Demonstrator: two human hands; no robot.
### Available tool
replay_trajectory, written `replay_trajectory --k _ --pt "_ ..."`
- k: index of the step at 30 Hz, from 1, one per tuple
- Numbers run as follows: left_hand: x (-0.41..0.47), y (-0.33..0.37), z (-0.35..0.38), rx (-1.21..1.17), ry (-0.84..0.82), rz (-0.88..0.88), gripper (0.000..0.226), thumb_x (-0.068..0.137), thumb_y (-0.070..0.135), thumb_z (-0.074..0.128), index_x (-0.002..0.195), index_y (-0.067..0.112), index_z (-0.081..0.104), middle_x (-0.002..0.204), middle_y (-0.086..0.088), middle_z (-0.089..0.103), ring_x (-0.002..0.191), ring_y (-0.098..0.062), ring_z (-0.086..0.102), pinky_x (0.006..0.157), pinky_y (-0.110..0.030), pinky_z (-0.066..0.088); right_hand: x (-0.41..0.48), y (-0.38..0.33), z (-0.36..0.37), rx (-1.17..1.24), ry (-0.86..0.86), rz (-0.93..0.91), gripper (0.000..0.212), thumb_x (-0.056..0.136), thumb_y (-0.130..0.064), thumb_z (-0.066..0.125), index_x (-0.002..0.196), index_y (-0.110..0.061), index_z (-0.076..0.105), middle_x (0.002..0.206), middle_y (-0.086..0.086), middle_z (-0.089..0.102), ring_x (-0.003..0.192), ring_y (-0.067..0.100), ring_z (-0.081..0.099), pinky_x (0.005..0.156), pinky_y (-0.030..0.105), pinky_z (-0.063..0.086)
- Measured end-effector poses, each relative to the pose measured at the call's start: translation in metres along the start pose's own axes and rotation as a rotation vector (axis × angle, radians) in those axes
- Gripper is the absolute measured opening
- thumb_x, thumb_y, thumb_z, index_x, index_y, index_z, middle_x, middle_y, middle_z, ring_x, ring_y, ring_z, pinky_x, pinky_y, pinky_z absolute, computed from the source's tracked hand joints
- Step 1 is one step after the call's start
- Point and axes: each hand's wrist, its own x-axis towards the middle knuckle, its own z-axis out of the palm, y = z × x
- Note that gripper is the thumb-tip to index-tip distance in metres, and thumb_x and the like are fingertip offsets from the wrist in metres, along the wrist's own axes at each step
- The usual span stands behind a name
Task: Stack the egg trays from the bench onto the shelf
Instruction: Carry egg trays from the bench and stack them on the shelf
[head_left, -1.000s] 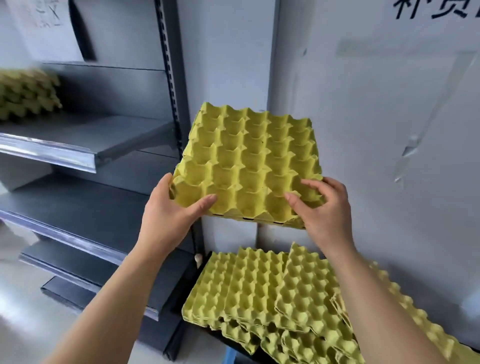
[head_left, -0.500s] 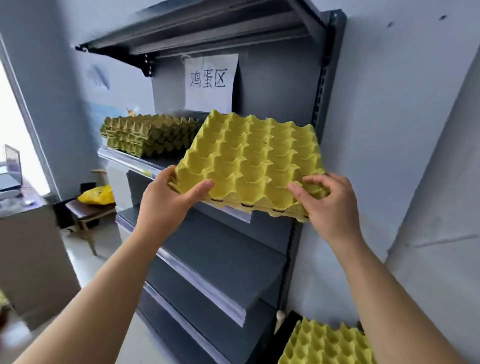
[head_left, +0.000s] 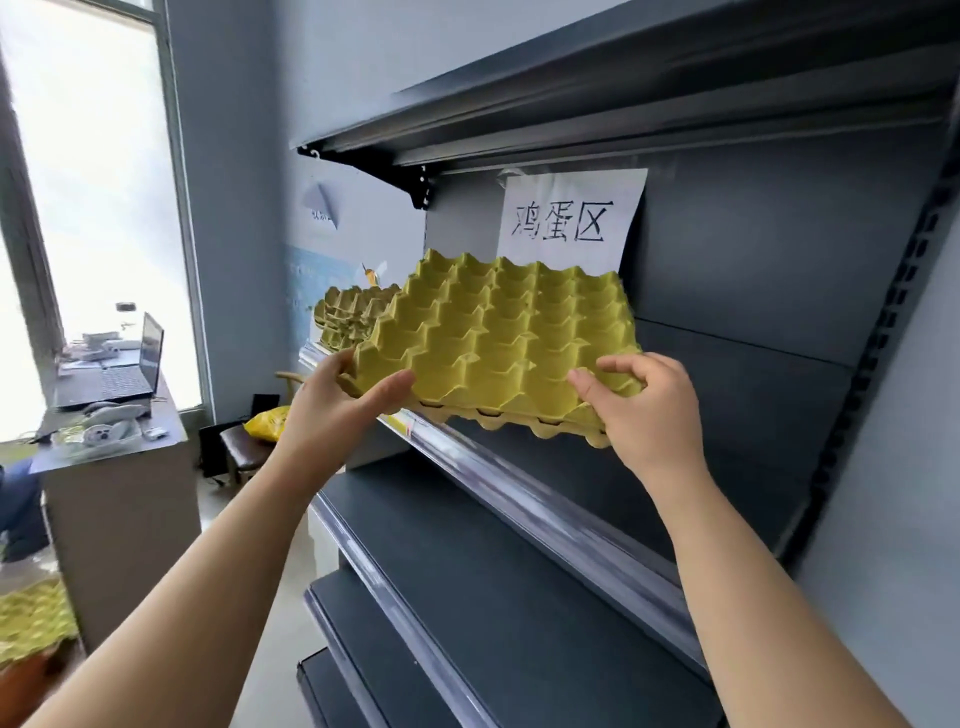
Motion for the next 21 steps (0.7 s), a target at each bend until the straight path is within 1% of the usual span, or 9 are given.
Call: replay_trajectory --k 2,5,7,11,13,15,17,19,21 --pt "0.023 -0.018 -0.005 -0.016 0.008 -0.009 0.105 0.048 0.092 0.060 0.126 0.021 0.056 0.106 0.002 0.067 0.100 -0.017 0.062 0.089 -0.034 0.048 0.016 -0.003 0.024 0.007 -0.003 -0.002 0.034 0.077 -0.044 0.073 0.103 -0.022 0.066 0.126 -0.002 0.050 0.112 0.004 0.044 0.084 0.020 0.032" --pt "0.064 -0.044 -0.013 -0.042 0.015 -0.015 0.100 0.051 0.090 0.061 0.126 0.024 0.058 0.106 0.003 0.069 0.102 -0.016 0.063 0.097 -0.041 0.048 0.038 -0.009 0.060 0.004 0.011 -0.008 0.034 0.078 -0.044 0.072 0.103 -0.022 0.067 0.124 -0.002 0.052 0.103 0.000 0.041 0.083 0.021 0.033" --pt "0.093 -0.060 -0.020 -0.073 0.007 0.006 0.099 0.053 0.088 0.064 0.127 0.023 0.057 0.105 0.002 0.070 0.101 -0.016 0.065 0.097 -0.043 0.048 0.050 -0.014 0.085 -0.009 0.021 -0.016 0.034 0.078 -0.045 0.072 0.103 -0.022 0.067 0.124 -0.001 0.053 0.103 0.000 0.041 0.083 0.021 0.033" --pt "0.152 -0.085 -0.034 -0.098 -0.047 0.034 0.101 0.053 0.088 0.064 0.127 0.020 0.057 0.103 0.003 0.070 0.099 -0.015 0.065 0.096 -0.043 0.049 0.073 -0.027 0.131 -0.039 0.043 -0.010 0.039 0.077 -0.049 0.070 0.105 -0.021 0.067 0.125 -0.001 0.052 0.104 0.000 0.041 0.083 0.021 0.032" --pt "0.181 -0.094 -0.042 -0.107 -0.103 0.065 0.095 0.055 0.087 0.063 0.122 0.019 0.059 0.097 0.001 0.072 0.095 -0.017 0.067 0.095 -0.043 0.050 0.084 -0.036 0.153 -0.055 0.066 0.005 0.042 0.077 -0.052 0.069 0.106 -0.021 0.067 0.125 -0.002 0.052 0.104 0.001 0.041 0.084 0.022 0.032" --pt "0.210 -0.101 -0.050 -0.119 -0.150 0.099 0.090 0.057 0.085 0.062 0.117 0.018 0.061 0.091 -0.004 0.073 0.091 -0.021 0.069 0.091 -0.042 0.052 0.095 -0.046 0.174 -0.058 0.085 0.023 0.045 0.078 -0.054 0.067 0.107 -0.021 0.066 0.126 -0.002 0.051 0.106 0.001 0.041 0.085 0.023 0.032" --pt "0.237 -0.108 -0.055 -0.124 -0.192 0.137 0.084 0.060 0.083 0.061 0.111 0.017 0.064 0.086 -0.003 0.074 0.087 -0.024 0.069 0.088 -0.042 0.053 0.104 -0.054 0.194 -0.056 0.097 0.036 0.048 0.077 -0.057 0.065 0.109 -0.021 0.066 0.127 -0.002 0.051 0.106 0.001 0.041 0.086 0.023 0.031" --pt "0.265 -0.118 -0.059 -0.131 -0.217 0.157 0.077 0.061 0.083 0.062 0.102 0.018 0.067 0.083 -0.001 0.075 0.085 -0.023 0.071 0.089 -0.048 0.052 0.112 -0.061 0.211 -0.056 0.098 0.054 0.052 0.076 -0.058 0.065 0.111 -0.019 0.065 0.128 -0.001 0.050 0.107 0.003 0.041 0.087 0.022 0.031" --pt "0.290 -0.127 -0.061 -0.136 -0.219 0.160 0.075 0.061 0.083 0.062 0.101 0.019 0.068 0.083 0.002 0.075 0.085 -0.019 0.071 0.090 -0.049 0.051 0.120 -0.064 0.228 -0.055 0.089 0.078 0.057 0.074 -0.059 0.066 0.115 -0.018 0.064 0.129 -0.001 0.049 0.111 0.005 0.042 0.090 0.022 0.031"
